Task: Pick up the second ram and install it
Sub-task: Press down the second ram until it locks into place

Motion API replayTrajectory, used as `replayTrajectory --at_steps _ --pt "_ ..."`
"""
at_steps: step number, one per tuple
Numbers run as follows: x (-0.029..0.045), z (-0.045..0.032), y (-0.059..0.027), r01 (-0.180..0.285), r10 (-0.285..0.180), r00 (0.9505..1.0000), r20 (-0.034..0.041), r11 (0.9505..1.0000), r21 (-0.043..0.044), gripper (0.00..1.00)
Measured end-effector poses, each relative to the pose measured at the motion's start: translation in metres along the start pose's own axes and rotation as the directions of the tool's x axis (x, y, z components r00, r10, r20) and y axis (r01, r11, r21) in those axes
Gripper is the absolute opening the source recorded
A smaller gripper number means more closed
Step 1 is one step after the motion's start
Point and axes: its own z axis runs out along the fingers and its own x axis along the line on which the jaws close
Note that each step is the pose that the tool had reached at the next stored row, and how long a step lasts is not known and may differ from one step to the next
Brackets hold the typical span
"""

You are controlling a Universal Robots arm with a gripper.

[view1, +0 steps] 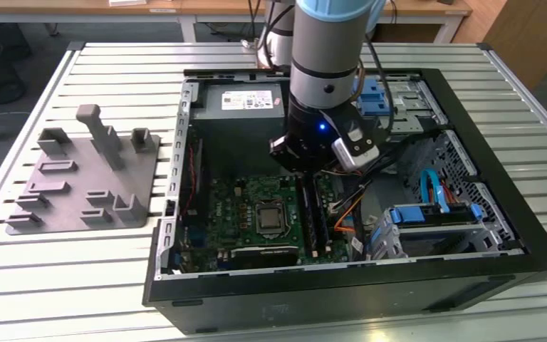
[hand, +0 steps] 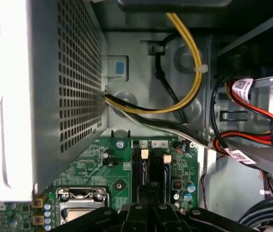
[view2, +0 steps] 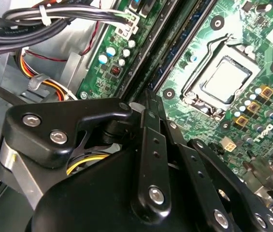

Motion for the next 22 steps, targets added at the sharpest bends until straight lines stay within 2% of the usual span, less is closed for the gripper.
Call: replayTrajectory --at_steps 16,19,21,22 --pt "0.0002 0.0067 0.0005 0.000 0.000 1.0000 -0.0001 1.0000 0.0008 0.10" --pt "0.0000 0.0022 0.0006 0.000 0.000 1.0000 0.0022 1.0000 -0.0024 0.10" --pt "0.0000 -0.0025 0.0000 0.000 0.000 1.0000 0.0013 1.0000 0.0003 0.10" --pt "0.0000 -0.0023 0.0000 0.000 0.000 1.0000 0.0016 1.0000 -0.0003 0.10"
